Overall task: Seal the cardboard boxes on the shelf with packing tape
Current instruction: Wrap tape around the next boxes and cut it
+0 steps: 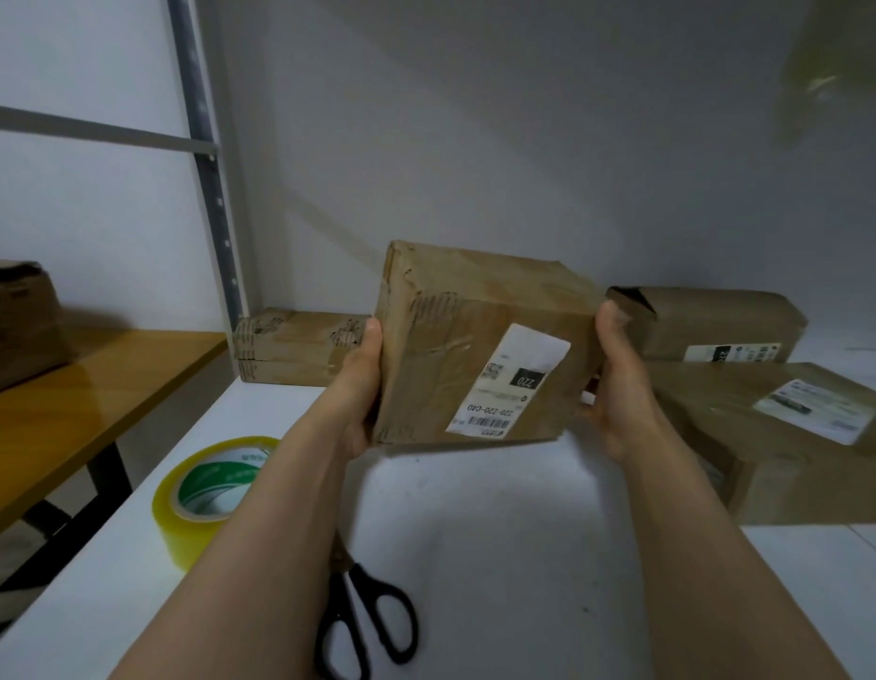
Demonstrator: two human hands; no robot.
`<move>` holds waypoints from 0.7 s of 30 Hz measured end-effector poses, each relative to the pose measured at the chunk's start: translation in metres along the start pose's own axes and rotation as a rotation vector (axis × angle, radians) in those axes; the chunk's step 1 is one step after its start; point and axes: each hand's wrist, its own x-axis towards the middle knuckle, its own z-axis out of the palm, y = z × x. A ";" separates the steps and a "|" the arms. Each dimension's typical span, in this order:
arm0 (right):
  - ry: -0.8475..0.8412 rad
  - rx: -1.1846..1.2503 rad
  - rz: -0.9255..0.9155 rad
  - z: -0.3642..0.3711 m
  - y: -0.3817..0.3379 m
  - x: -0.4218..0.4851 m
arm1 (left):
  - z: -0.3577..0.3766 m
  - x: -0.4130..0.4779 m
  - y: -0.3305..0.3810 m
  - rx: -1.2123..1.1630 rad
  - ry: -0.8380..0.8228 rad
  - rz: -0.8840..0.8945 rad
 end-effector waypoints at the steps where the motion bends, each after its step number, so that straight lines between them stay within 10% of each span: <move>1: -0.012 -0.024 -0.019 0.001 0.001 0.000 | 0.001 -0.005 0.002 -0.009 -0.009 -0.004; 21: -0.238 0.128 -0.036 -0.004 0.004 0.008 | 0.006 -0.020 -0.003 -0.244 0.055 -0.106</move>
